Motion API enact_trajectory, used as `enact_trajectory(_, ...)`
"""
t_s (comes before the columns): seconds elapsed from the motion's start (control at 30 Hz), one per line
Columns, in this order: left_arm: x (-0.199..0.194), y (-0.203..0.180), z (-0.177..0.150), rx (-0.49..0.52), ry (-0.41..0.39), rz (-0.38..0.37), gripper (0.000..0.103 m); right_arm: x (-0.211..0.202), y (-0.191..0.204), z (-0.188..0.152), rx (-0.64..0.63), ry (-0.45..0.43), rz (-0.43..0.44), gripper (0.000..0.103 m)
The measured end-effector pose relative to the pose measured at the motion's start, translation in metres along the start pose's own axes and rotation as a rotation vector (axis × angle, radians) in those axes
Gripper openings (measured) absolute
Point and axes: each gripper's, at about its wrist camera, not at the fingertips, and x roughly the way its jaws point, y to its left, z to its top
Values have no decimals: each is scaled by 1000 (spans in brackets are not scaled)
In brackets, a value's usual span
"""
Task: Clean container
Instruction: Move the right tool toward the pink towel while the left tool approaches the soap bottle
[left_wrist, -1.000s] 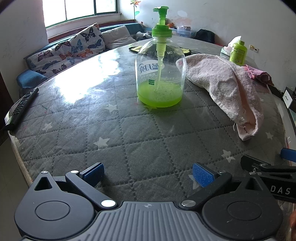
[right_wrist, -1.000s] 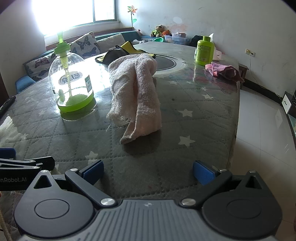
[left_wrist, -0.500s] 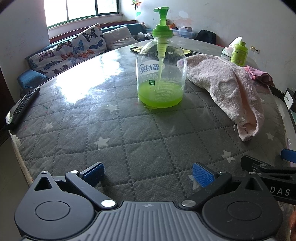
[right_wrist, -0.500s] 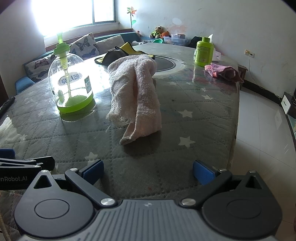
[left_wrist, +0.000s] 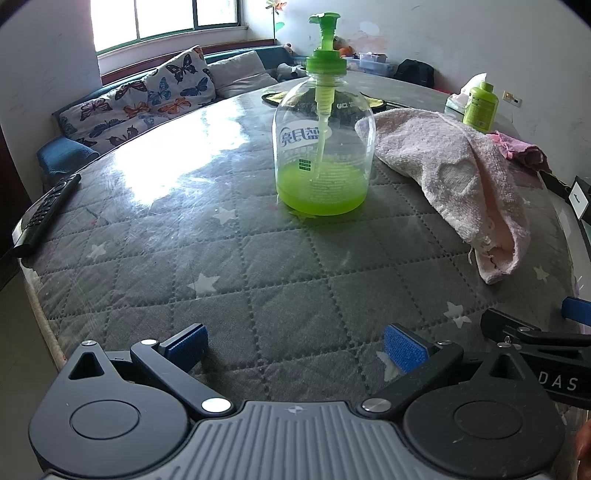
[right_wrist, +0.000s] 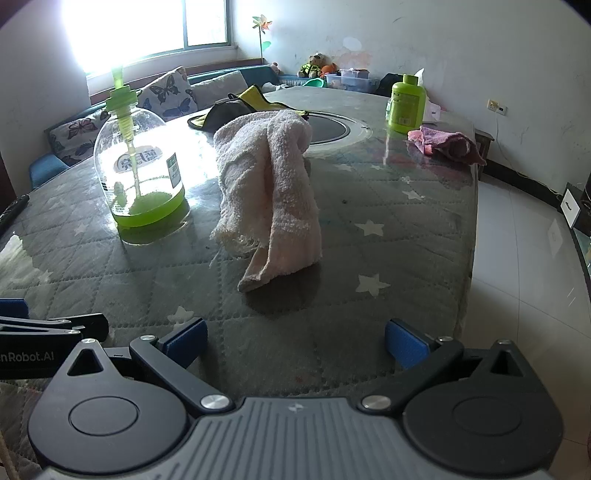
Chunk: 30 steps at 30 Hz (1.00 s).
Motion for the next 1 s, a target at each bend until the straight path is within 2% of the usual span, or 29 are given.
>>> enact_trajectory(1.0, 9, -1, 7, 6, -14, 2, 103, 10, -1, 6, 0, -23, -5, 103)
